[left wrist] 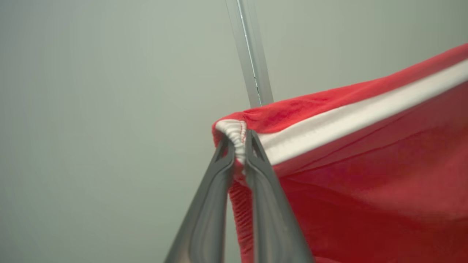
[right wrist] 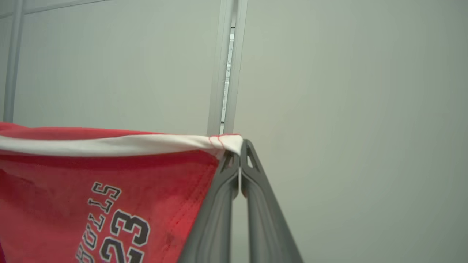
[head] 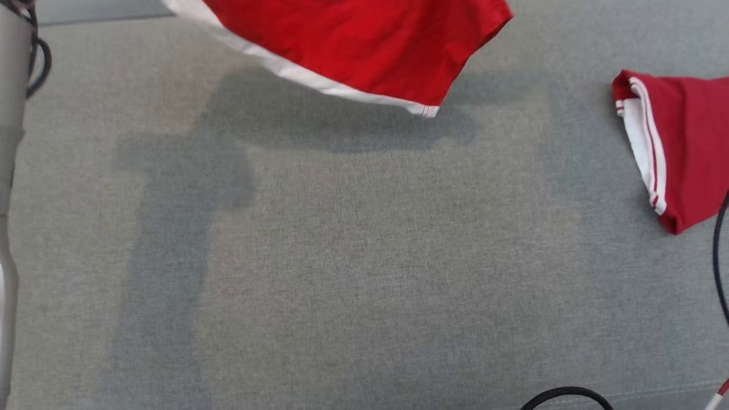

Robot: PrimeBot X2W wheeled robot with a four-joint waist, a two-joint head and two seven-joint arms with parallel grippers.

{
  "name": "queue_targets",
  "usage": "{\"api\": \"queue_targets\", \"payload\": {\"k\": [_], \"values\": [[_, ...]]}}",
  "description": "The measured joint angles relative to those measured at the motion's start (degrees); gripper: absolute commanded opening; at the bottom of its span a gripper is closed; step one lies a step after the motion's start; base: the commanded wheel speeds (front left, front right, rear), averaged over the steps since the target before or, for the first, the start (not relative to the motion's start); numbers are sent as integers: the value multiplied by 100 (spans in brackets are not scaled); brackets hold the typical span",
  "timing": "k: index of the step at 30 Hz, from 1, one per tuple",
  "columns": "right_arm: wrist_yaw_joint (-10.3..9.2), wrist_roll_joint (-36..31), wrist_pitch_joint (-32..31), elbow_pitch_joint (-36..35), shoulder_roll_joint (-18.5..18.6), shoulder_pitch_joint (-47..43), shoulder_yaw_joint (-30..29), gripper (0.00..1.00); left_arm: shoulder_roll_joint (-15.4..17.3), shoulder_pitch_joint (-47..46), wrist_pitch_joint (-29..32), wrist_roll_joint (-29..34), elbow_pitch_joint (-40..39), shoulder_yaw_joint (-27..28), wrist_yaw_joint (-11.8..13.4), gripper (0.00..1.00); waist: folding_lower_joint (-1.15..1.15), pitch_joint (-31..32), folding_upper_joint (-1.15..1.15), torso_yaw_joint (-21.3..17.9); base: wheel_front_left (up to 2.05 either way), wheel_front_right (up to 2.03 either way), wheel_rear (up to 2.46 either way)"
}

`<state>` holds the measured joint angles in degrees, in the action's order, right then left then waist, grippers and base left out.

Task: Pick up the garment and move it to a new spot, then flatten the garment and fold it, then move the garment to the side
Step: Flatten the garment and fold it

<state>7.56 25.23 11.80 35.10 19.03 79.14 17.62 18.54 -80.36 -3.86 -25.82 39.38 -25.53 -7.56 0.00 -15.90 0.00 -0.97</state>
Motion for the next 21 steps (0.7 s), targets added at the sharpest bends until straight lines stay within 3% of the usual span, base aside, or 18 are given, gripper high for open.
{"api": "queue_targets", "payload": {"k": [7, 12, 17, 21], "values": [[8, -850, 236, 802, 5, 1223, -223, 0, -181, -1155, -717, 168, 678, 98, 153, 0, 2, -1209, 0, 37, 0, 0, 0], [10, -1138, 312, 783, -69, 1650, -859, 0, -297, -1653, -1090, 158, 736, 318, 152, 0, 2, -1875, 0, 63, 0, 0, 0], [15, -1143, 319, 424, -223, 1305, -1042, 0, -339, -1293, -1111, 53, 781, 471, 62, 0, 2, -2300, 0, 84, 0, 0, 0], [4, -757, 316, -60, -221, 342, -392, 0, -423, -249, -1109, -252, 939, 568, 23, 0, 2, -2376, 0, 53, 0, 0, 0]]}}
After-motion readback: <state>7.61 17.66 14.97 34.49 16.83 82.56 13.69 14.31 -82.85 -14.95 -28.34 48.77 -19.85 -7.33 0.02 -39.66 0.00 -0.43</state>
